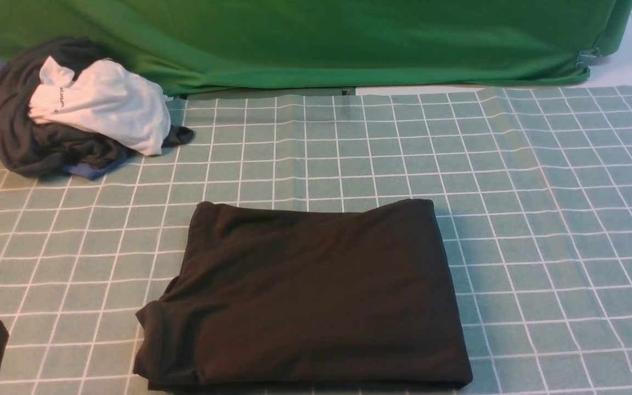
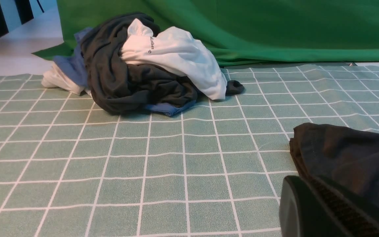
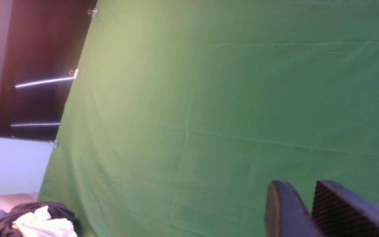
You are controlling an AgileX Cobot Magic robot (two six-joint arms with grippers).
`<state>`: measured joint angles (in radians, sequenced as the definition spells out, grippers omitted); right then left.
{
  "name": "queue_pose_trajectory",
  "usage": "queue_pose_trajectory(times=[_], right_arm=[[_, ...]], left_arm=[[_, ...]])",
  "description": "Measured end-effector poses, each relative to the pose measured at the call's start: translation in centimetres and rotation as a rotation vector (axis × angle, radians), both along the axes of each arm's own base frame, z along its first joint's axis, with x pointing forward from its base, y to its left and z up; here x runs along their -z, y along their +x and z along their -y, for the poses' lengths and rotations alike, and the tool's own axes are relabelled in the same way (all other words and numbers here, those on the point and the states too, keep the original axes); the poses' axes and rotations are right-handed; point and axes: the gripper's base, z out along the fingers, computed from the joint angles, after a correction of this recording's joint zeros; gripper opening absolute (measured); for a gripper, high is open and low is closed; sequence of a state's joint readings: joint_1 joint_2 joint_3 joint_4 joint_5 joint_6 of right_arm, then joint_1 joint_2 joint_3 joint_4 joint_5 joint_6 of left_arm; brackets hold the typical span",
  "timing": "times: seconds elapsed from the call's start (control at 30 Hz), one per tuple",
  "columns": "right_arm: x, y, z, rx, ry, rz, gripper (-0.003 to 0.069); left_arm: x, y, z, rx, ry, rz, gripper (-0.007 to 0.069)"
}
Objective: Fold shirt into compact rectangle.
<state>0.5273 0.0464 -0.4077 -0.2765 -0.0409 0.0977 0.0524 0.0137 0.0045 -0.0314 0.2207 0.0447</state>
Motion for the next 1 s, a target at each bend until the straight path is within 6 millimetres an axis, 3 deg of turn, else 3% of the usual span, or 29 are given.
queue_pose_trajectory(times=[0.6, 1.0], right_arm=[[0.0, 0.0, 0.0, -0.001, 0.001, -0.001, 0.0195], [1.1, 0.5, -0.3, -0.092, 0.153, -0.139, 0.0213]], left_arm=[[0.0, 0.0, 0.0, 0.004, 0.029, -0.001, 0.0016], [0.0, 0.0, 0.0, 0.007, 0.044, -0.002, 0.0016]])
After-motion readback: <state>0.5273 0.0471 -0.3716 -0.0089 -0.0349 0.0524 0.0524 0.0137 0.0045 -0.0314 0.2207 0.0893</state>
